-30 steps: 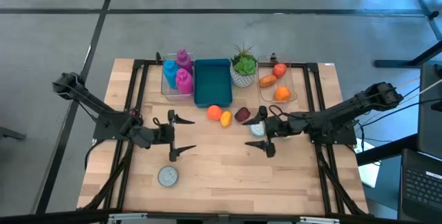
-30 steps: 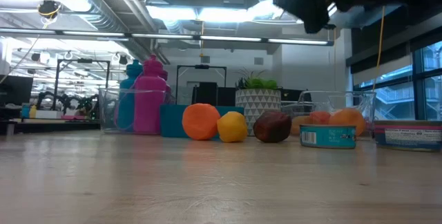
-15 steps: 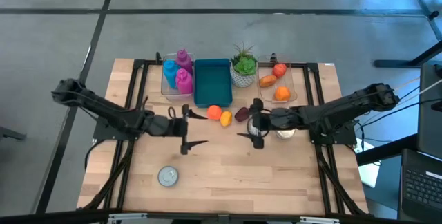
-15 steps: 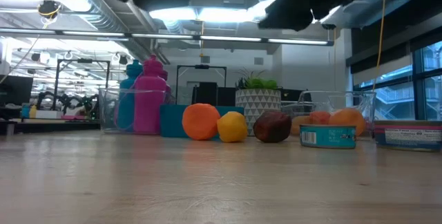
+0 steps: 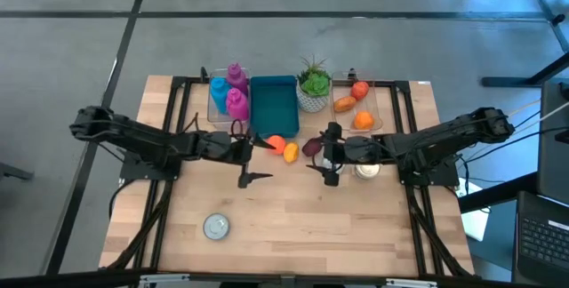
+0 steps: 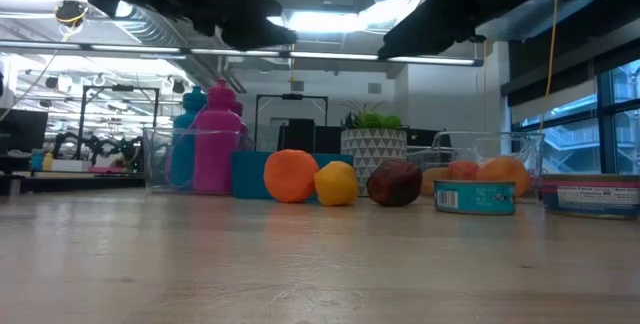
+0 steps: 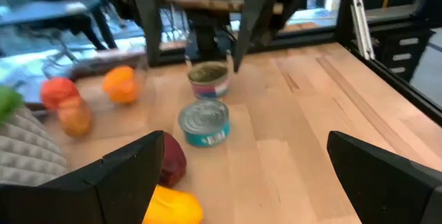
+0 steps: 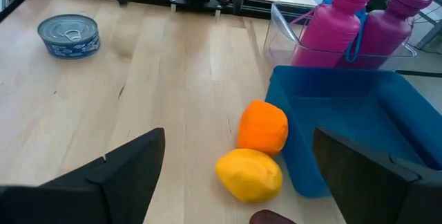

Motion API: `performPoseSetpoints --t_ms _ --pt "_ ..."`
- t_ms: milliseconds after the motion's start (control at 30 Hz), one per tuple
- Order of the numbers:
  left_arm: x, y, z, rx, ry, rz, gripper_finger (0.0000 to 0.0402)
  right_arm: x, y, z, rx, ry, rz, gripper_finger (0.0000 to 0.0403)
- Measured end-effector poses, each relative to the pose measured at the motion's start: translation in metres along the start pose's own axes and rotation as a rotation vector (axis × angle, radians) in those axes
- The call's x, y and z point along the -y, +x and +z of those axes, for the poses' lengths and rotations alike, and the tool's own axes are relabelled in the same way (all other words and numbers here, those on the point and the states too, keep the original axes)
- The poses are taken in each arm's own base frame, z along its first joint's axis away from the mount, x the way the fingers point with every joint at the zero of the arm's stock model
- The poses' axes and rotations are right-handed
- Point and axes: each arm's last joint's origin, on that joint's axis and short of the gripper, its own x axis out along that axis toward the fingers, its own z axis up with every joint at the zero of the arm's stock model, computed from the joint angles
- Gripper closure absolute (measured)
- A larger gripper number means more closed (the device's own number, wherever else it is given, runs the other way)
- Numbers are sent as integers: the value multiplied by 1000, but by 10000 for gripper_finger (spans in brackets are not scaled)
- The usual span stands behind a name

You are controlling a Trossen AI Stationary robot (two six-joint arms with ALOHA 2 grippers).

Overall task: Pick & Place Food Item
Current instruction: Put the red apple into the right transparent bin

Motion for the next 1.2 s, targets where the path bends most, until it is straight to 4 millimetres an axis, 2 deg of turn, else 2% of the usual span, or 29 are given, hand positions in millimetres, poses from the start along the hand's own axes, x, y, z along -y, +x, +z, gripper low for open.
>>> performPoseSetpoints --t_ms 133,233,500,767,967,1067,1200 --pt "0 7 -4 3 -3 -19 9 0 0 -1 -4 -1 0 42" --pt "-1 7 0 43 24 -14 9 0 0 -1 -5 -2 0 42" --pt "-3 -17 16 72 52 -7 9 0 0 -3 -27 -9 0 42" --pt "-3 -28 15 29 43 3 9 1 0 -4 -42 1 -32 42" --pt "-8 -37 -15 91 23 130 9 -2 18 -21 -141 -34 -97 42" --pt "-13 -47 -16 167 -18 162 9 -3 29 -31 -196 -72 -104 42" --pt "-13 -58 -8 240 -61 145 9 5 39 -39 -242 -82 -134 42"
